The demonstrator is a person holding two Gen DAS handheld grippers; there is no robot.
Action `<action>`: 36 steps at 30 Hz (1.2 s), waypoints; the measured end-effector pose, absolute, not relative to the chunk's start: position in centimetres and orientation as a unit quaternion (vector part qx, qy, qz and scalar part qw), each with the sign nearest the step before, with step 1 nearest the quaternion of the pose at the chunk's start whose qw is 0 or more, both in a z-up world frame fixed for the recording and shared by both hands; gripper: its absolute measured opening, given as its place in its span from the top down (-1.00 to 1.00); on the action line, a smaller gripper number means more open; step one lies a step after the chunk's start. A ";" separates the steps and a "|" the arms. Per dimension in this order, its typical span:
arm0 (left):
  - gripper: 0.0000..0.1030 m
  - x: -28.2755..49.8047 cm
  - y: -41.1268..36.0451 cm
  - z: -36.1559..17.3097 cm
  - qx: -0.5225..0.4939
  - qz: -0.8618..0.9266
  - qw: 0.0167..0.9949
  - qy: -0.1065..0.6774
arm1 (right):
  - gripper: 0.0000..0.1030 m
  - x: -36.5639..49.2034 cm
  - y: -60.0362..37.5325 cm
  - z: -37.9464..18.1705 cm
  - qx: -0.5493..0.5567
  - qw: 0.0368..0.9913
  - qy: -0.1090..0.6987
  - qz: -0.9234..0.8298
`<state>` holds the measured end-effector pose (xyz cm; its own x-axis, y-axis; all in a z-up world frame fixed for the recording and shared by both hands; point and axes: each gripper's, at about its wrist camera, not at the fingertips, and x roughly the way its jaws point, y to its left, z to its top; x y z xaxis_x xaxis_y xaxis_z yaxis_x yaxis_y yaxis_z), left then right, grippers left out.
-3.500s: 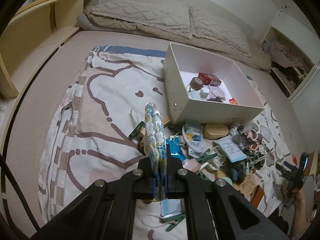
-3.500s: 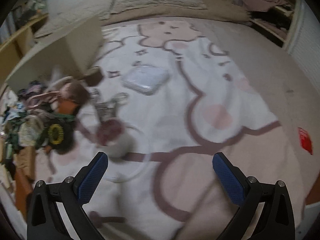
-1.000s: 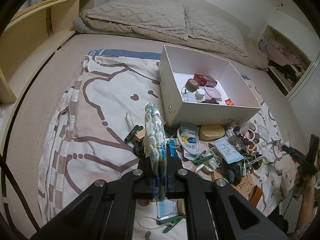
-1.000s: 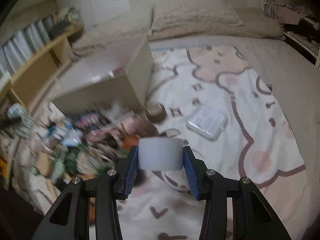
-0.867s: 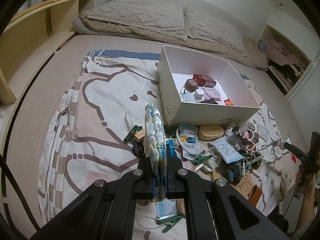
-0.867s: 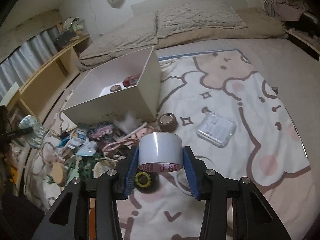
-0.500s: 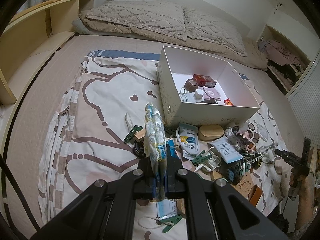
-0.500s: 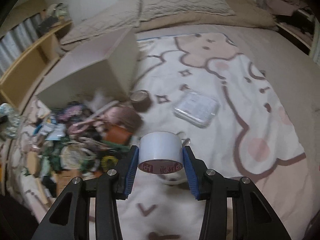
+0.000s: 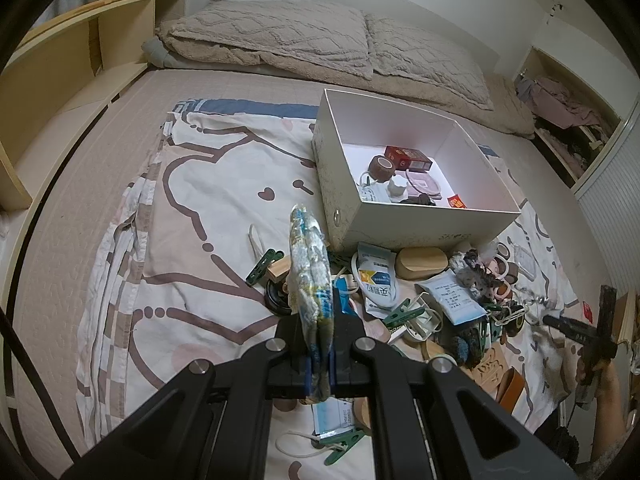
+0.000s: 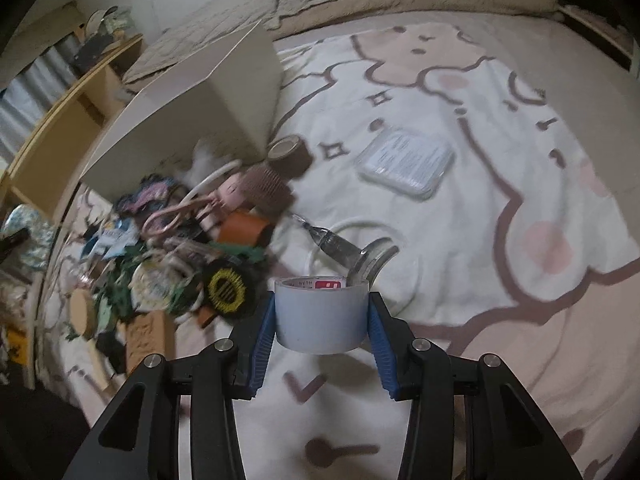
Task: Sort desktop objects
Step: 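Lift the white tape roll with the right gripper while the left carries the pouch toward the box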
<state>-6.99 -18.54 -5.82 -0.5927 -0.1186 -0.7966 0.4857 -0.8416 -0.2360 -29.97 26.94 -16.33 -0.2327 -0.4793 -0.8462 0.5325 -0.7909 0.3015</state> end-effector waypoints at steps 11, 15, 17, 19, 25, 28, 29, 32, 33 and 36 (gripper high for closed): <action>0.88 -7.0 -18.6 -5.8 0.416 -0.865 0.175 0.221 | 0.12 -29.2 26.9 -12.8 0.526 0.393 -0.089 -0.749; 0.88 -6.9 -18.6 -5.8 0.416 -0.865 0.175 0.221 | 0.12 -31.1 27.5 -11.0 0.510 0.380 -0.113 -0.763; 0.88 -6.9 -18.6 -5.8 0.416 -0.865 0.174 0.220 | 0.12 -32.3 28.3 -11.2 0.512 0.358 -0.128 -0.771; 0.88 -7.0 -18.7 -5.8 0.415 -0.865 0.174 0.220 | 0.12 -33.8 29.1 -12.2 0.520 0.336 -0.157 -0.769; 0.88 -7.0 -18.7 -5.8 0.418 -0.864 0.174 0.220 | 0.12 -37.4 30.7 -16.0 0.550 0.272 -0.221 -0.758; 0.88 -7.0 -18.8 -5.9 0.419 -0.863 0.175 0.220 | 0.12 -38.3 30.7 -17.7 0.570 0.261 -0.241 -0.741; 0.88 -7.0 -18.8 -6.0 0.420 -0.863 0.176 0.220 | 0.12 -38.3 30.6 -18.1 0.576 0.262 -0.241 -0.736; 0.88 -7.1 -18.9 -6.1 0.421 -0.862 0.176 0.222 | 0.12 -37.7 30.4 -19.0 0.587 0.262 -0.234 -0.730; 0.88 -7.2 -18.9 -6.2 0.422 -0.861 0.177 0.222 | 0.12 -37.4 30.4 -19.1 0.589 0.263 -0.232 -0.728; 0.88 -7.3 -18.9 -6.3 0.424 -0.861 0.177 0.220 | 0.12 -36.9 30.6 -19.3 0.591 0.263 -0.225 -0.729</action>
